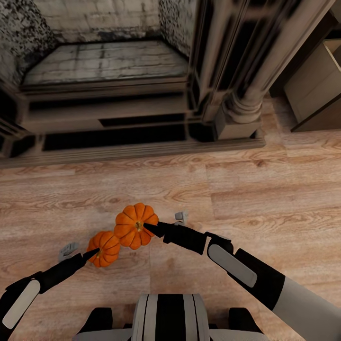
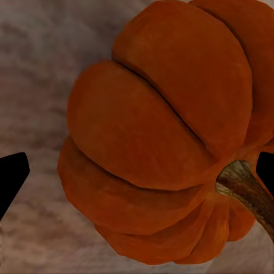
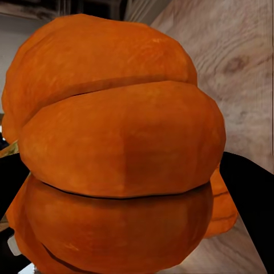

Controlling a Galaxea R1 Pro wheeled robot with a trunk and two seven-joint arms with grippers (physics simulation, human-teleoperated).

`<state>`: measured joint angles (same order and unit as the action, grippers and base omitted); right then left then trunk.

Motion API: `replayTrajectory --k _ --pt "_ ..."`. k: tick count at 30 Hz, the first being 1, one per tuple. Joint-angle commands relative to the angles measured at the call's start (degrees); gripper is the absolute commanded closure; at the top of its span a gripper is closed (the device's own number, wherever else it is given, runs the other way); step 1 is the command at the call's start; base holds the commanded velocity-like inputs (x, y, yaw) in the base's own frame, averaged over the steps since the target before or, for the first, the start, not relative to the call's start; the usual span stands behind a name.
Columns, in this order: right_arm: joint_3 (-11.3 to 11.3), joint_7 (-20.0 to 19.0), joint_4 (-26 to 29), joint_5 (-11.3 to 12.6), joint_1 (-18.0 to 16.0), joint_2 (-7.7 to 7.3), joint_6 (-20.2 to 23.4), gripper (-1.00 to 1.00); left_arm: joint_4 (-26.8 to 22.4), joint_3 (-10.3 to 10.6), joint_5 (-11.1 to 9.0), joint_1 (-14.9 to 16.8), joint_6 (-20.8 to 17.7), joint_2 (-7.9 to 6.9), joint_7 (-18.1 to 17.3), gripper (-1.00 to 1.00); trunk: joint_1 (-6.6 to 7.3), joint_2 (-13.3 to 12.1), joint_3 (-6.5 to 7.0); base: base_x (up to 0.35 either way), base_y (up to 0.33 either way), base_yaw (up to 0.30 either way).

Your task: Place each of the two pumpkins and all three candles from the living room inside a cabinet in the living room (use any cabinet), then make sure every cabinet is closed, and position the cauldron so it is next to a table in the living room.

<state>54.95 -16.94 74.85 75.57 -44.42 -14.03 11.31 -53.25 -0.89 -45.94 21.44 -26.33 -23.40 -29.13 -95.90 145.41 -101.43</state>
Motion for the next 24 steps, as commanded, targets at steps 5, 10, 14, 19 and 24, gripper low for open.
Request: replayTrajectory --k 5,10,14,19,24 --pt "0.1 -0.1 0.0 0.7 -0.1 -0.03 0.2 1.0 0.0 -0.1 -0.4 0.0 -0.5 0.02 -0.1 -1.0 -0.07 0.1 -0.7 0.0 0.0 0.0" --pt "0.1 -0.1 0.0 0.7 -0.1 -0.03 0.2 1.0 0.0 -0.1 -0.4 0.0 -0.5 0.02 -0.1 -1.0 -0.07 0.1 -0.7 0.0 0.0 0.0" --pt "0.1 -0.1 0.0 0.7 -0.1 -0.03 0.2 1.0 0.0 -0.1 -0.4 0.0 -0.5 0.02 -0.1 -1.0 -0.09 0.1 -0.92 0.0 0.0 0.0" --pt "0.1 -0.1 0.0 0.7 -0.1 -0.02 0.2 1.0 0.0 0.0 -0.3 0.0 -0.5 0.02 -0.1 -1.0 -0.14 0.1 -1.36 0.0 0.0 0.0" --pt "0.1 -0.1 0.0 0.7 -0.1 -0.03 0.2 1.0 -0.2 0.1 -0.4 0.0 -0.5 0.02 -0.1 -1.0 -0.14 0.1 -1.36 0.0 0.0 0.0"
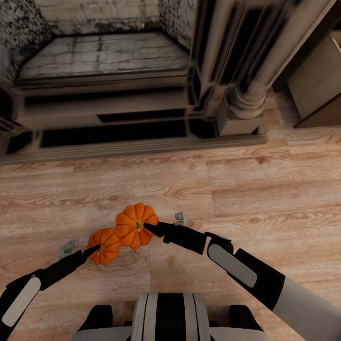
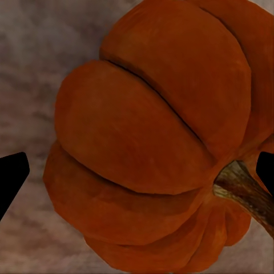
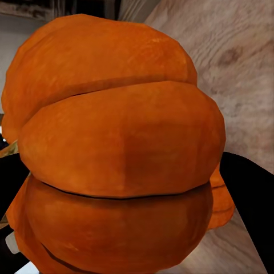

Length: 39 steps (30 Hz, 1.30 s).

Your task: Place each of the two pumpkins and all three candles from the living room inside a cabinet in the living room (use any cabinet), then make sure every cabinet is closed, and position the cauldron so it is next to a table in the living room.

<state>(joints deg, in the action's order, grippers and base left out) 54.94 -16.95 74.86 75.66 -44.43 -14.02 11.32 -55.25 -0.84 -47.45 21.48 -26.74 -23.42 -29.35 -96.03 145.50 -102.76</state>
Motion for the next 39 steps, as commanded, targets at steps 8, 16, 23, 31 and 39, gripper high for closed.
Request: replayTrajectory --k 8,16,23,31,39 --pt "0.1 -0.1 0.0 0.6 0.0 -0.04 0.2 1.0 1.5 0.0 1.1 0.0 -0.1 -0.03 0.0 -1.0 -0.01 0.0 -0.03 0.0 0.0 0.0" --pt "0.1 -0.1 0.0 0.6 0.0 -0.04 0.2 1.0 1.9 0.0 1.3 0.0 0.0 -0.13 -4.3 -1.0 -0.01 0.0 -0.03 0.0 0.0 0.0" --pt "0.1 -0.1 0.0 0.6 0.0 -0.02 0.2 1.0 2.0 -0.1 1.4 0.0 0.0 -0.14 -4.6 -1.0 -0.01 0.0 -0.03 0.0 0.0 0.0" --pt "0.1 -0.1 0.0 0.6 0.0 -0.02 0.2 1.0 2.0 -0.1 1.3 0.0 0.0 -0.17 -4.6 -1.0 -0.01 0.0 -0.03 0.0 0.0 0.0" --pt "0.1 -0.1 0.0 0.6 0.0 -0.02 0.2 1.0 2.0 -0.2 1.3 0.0 0.0 -0.22 -4.5 -1.0 -0.08 0.0 -0.69 0.0 0.0 0.0"
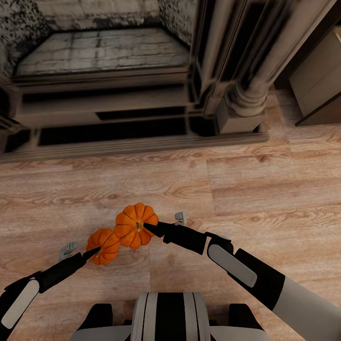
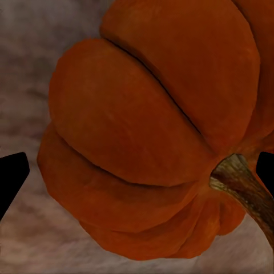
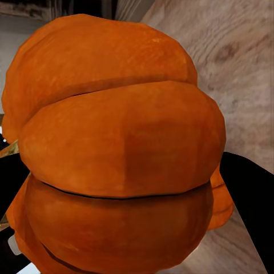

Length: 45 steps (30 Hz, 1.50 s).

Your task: Place each of the two pumpkins and all three candles from the living room inside a cabinet in the living room (use any cabinet), then make sure every cabinet is closed, and position the cauldron so it is next to a table in the living room.

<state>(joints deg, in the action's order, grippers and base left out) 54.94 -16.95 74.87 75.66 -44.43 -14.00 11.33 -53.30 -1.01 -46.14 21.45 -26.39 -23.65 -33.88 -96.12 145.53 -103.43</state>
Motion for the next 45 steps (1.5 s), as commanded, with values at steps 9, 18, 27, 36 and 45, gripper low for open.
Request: replayTrajectory --k 9,18,27,36,45 --pt "0.1 -0.1 0.0 0.6 0.0 0.0 0.2 1.0 0.1 -0.1 0.0 0.0 -0.3 0.01 0.1 -1.0 0.0 0.0 -0.03 0.0 0.0 0.0" --pt "0.1 -0.1 0.0 0.6 0.0 -0.02 0.2 1.0 0.1 -0.1 -0.2 0.0 2.1 0.01 0.1 1.0 0.0 0.0 -0.03 0.0 0.0 0.0" --pt "0.1 -0.1 0.0 0.6 0.0 0.03 0.2 1.0 0.1 -0.1 -0.2 0.0 2.5 0.01 0.2 1.0 0.0 0.0 -0.03 0.0 0.0 0.0" --pt "0.1 -0.1 0.0 0.6 0.0 0.0 0.2 1.0 0.4 -0.2 -0.2 0.0 2.5 0.01 0.2 1.0 0.0 0.0 -0.03 0.0 0.0 0.0" --pt "0.1 -0.1 0.0 0.6 0.0 -0.02 0.2 1.0 0.7 -1.0 -0.3 0.0 2.5 0.01 0.1 1.0 0.0 0.0 -0.03 0.0 0.0 0.0"
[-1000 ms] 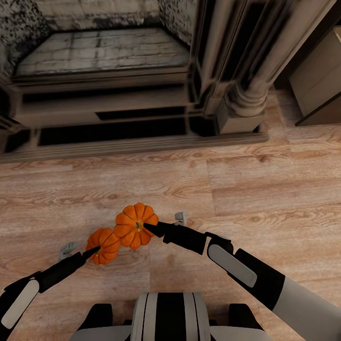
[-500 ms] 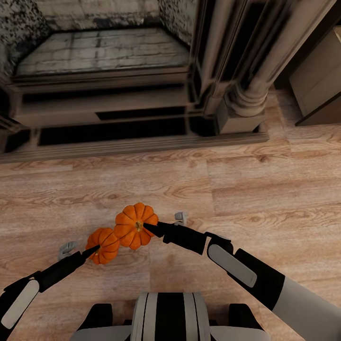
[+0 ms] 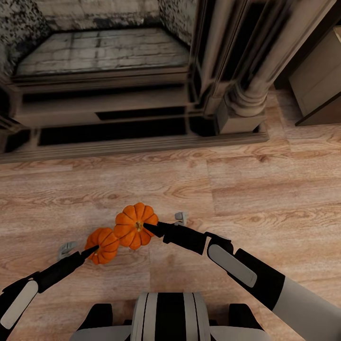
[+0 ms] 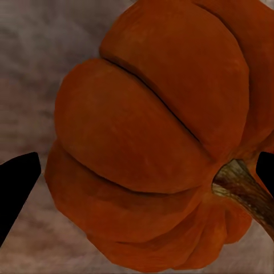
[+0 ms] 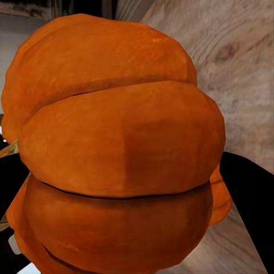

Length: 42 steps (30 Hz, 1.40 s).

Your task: Place each of the two pumpkins and all three candles from the living room inside a cabinet in the living room (use any cabinet), then make sure every cabinet is closed, and position the cauldron so it is next to a table in the living room.

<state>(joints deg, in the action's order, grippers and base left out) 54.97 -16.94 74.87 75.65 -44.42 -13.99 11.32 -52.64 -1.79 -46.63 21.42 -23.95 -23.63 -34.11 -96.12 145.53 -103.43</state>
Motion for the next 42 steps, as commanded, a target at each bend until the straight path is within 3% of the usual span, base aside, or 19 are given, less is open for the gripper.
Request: replayTrajectory --k 1,10,42 --pt "0.1 -0.1 0.0 0.6 0.0 -0.03 0.2 1.0 0.1 -0.3 0.2 0.0 0.0 -0.01 0.4 1.0 0.0 0.0 -0.03 0.0 0.0 0.0" --pt "0.1 -0.1 0.0 0.6 0.0 -0.07 0.2 1.0 0.1 -0.4 0.2 0.0 0.0 0.0 0.4 1.0 0.08 0.0 0.64 0.0 0.0 0.0" --pt "0.1 -0.1 0.0 0.7 0.0 -0.07 0.2 1.0 0.1 -0.3 0.4 0.0 0.0 0.04 0.4 1.0 0.9 -0.5 7.73 0.0 0.0 0.0"
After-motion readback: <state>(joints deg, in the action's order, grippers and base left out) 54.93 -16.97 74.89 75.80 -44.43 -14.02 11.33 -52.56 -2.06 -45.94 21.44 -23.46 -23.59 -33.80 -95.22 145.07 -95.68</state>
